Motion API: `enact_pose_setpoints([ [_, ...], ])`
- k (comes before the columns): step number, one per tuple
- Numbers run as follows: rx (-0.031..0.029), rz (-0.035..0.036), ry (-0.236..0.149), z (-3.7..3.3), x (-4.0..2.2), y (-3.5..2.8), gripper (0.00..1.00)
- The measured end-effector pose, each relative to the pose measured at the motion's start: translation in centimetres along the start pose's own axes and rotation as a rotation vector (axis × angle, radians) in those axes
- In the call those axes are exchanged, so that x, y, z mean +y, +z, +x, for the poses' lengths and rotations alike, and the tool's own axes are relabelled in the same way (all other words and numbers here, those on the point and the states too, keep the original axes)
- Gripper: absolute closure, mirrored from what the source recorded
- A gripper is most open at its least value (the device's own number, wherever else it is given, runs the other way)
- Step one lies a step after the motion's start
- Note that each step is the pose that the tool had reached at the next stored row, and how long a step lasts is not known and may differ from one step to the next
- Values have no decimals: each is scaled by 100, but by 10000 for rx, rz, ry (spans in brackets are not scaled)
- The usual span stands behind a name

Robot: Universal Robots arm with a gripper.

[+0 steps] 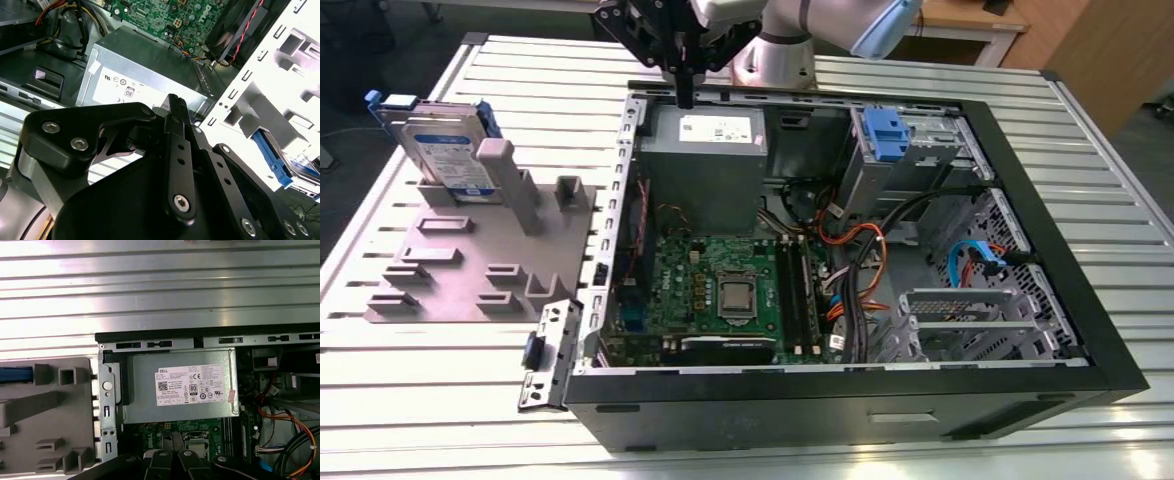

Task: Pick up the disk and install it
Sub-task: 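Reach for the disk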

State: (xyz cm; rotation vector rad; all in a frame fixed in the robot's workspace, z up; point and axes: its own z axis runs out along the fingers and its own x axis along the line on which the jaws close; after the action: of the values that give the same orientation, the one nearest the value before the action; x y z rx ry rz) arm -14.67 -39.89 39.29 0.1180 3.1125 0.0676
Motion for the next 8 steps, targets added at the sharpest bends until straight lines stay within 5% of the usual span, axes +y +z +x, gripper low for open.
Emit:
enact_pose_setpoints([
  [8, 0, -1, 0, 13, -1, 0, 89],
])
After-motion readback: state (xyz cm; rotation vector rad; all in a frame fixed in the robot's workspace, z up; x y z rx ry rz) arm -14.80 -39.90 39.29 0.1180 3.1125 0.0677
